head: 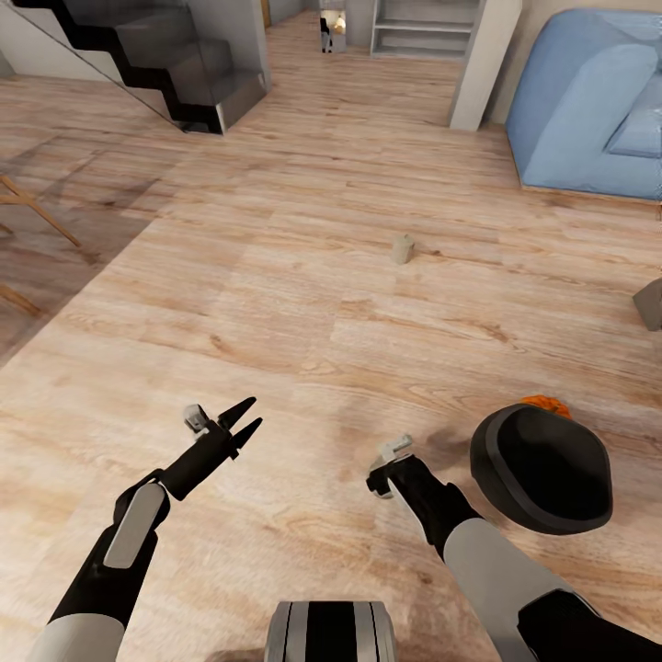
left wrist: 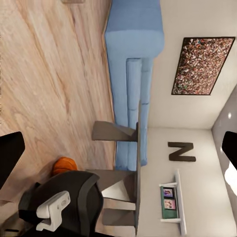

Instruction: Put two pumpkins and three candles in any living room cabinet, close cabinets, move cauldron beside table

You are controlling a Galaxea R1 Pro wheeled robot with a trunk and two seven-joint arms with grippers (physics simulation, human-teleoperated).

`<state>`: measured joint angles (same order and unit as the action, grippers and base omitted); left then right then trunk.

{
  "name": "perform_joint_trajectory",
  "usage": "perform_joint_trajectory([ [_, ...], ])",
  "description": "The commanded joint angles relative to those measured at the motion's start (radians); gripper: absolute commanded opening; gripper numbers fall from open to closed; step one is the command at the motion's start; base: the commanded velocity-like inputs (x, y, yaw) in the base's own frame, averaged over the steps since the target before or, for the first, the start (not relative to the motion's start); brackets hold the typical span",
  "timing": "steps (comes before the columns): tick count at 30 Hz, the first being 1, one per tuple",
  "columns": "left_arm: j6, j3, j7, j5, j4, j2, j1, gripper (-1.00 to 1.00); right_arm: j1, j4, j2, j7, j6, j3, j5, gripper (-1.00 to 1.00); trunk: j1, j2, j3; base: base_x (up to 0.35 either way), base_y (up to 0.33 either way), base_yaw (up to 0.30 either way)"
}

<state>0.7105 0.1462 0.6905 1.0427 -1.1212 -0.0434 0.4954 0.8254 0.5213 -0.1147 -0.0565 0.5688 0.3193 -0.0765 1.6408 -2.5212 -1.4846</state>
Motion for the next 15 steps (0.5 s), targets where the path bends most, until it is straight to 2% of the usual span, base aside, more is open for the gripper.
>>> perform_joint_trajectory([
  [1,0.001,0.013,-0.003,0.002,0.0,-0.015,0.0,1.0,0.0,-0.003,-0.001,-0.001,-0.001,0.0,0.004,-1.0,0.0,0.0,0.004,0.0,0.0,0.0],
  [4,0.011,0.068,-0.003,0.008,0.0,-0.084,0.002,1.0,-0.007,-0.006,-0.002,0.0,-0.008,0.001,0.004,-1.0,-0.002,0.001,0.016,0.0,0.0,0.0],
  [6,0.014,0.077,-0.002,0.009,0.0,-0.1,0.006,1.0,-0.009,-0.006,-0.002,0.0,-0.011,0.001,0.004,-1.0,-0.003,0.001,0.023,0.0,0.0,0.0],
  [11,0.016,0.082,-0.003,0.01,0.0,-0.11,0.014,1.0,-0.012,-0.004,-0.002,0.001,-0.012,0.001,0.004,-1.0,-0.005,0.003,0.043,0.0,0.0,0.0],
  [15,0.017,0.081,-0.003,0.01,0.0,-0.102,0.015,1.0,-0.012,0.001,-0.003,0.0,-0.008,0.001,0.004,-1.0,-0.007,0.004,0.058,0.0,0.0,0.0],
])
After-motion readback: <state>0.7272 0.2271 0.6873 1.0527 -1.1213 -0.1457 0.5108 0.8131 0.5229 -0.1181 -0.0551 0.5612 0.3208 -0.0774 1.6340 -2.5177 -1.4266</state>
